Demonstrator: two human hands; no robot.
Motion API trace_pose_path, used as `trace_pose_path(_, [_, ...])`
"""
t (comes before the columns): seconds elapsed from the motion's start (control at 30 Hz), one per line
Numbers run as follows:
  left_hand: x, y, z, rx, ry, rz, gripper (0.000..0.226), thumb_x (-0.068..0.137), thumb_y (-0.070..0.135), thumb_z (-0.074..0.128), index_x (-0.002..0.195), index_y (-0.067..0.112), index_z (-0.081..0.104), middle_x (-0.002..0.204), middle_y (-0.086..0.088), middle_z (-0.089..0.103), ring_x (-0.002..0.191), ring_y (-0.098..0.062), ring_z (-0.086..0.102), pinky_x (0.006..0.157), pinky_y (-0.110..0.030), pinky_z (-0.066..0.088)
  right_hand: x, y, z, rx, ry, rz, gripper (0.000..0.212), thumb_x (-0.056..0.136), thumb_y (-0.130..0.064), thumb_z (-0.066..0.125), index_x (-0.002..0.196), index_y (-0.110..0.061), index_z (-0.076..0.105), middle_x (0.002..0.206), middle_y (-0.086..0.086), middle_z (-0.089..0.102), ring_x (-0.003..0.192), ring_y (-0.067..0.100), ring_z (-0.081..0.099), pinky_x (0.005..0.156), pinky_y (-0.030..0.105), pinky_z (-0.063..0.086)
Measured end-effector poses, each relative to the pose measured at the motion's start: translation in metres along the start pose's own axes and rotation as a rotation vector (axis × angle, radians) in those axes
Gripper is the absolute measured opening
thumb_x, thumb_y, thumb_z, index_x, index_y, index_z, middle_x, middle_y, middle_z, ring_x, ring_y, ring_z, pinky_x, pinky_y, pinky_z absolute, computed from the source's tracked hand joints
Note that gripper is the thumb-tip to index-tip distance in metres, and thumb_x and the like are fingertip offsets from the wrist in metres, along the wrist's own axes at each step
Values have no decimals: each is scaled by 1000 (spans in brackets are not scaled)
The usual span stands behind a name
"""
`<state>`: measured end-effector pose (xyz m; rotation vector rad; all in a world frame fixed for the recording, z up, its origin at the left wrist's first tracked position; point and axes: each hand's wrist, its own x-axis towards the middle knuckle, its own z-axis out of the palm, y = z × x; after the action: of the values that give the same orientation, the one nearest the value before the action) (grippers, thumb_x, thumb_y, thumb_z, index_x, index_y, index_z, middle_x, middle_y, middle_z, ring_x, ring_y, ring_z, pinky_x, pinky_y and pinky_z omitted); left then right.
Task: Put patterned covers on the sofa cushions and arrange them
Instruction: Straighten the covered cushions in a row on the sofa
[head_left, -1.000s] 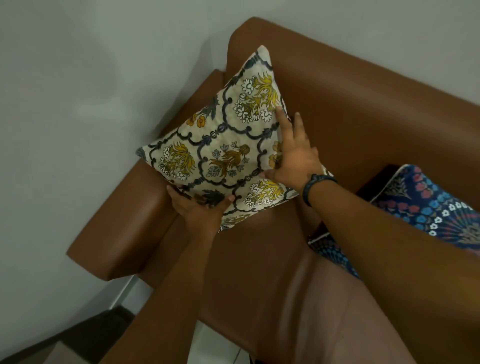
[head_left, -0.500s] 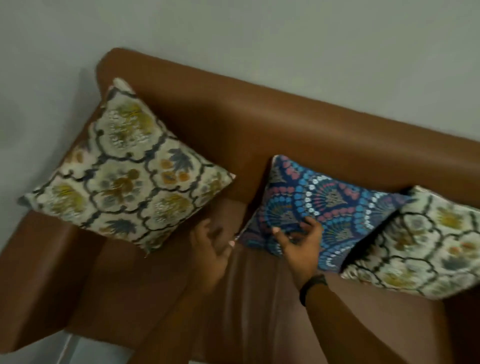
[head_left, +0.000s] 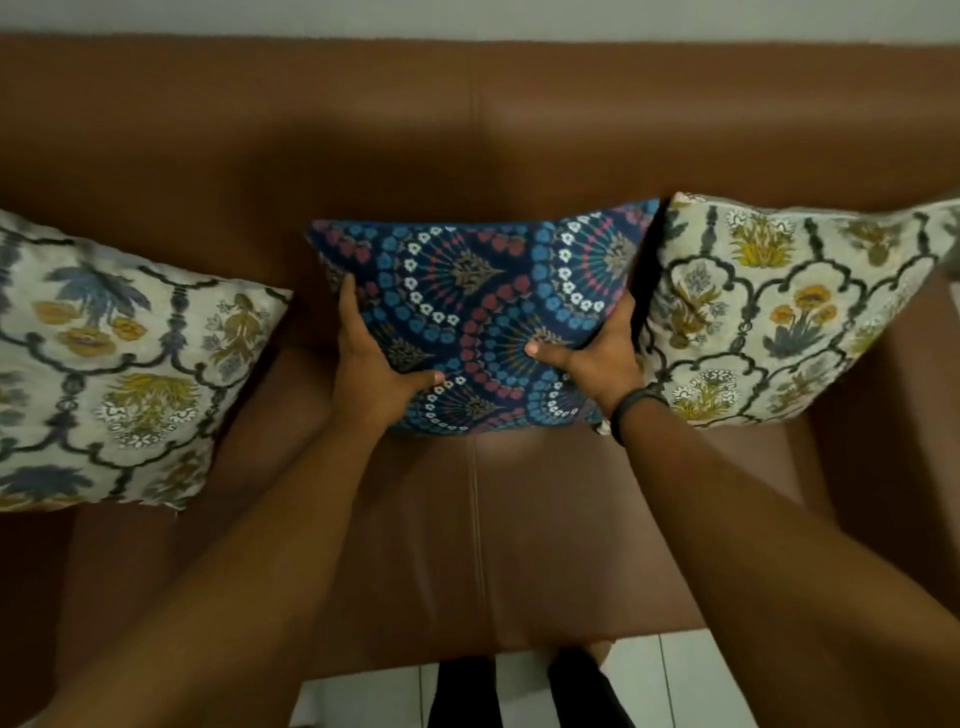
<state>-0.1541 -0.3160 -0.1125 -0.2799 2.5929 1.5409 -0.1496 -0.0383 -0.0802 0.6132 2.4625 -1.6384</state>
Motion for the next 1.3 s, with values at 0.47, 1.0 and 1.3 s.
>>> trace_pose_path(0.47, [-37,-32,27,-493,186,-261,151,59,22,103,163,31,-7,137,31,32,113,31,46,87,-13,55,2,-122,17,-736,-47,-304,131,66,-60,93,168,-46,12,156,11,38,145,37,36,104,69,35])
trace_pose_path(1.0, [-112,16,23,18,220,-392,113,73,51,89,161,19,25,162,-13,35,141,-26,39,103,-34,36,-47,-24,-60,-244,83,-54,132,62,-87,76,167,-31,19,169,4,31,155,32,33,118,66,36])
trace_pose_path(1.3, [-109,119,211,238,-415,151,101,87,40,80,163,42,12,170,1,23,150,-21,33,119,-34,28,5,97,-265,137,361,346,131,60,-38,102,161,-18,22,160,11,44,143,32,51,116,52,46])
